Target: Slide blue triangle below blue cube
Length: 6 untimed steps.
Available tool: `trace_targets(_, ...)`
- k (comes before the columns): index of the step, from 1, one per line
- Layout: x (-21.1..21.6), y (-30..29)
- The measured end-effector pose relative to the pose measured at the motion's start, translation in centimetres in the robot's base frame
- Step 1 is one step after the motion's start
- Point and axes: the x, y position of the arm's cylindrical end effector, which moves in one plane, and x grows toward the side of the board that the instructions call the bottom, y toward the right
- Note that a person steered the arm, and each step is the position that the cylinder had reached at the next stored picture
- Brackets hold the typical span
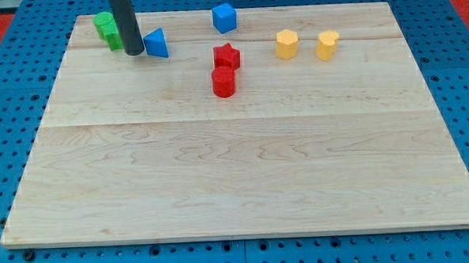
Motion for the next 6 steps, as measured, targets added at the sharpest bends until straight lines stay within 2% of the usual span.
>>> trace_targets(1,-0.2,-1.6)
trace_targets(3,-1.5,3.8)
trace_targets(4,-1.5,9.0)
trace_targets(6,-1.5,9.9)
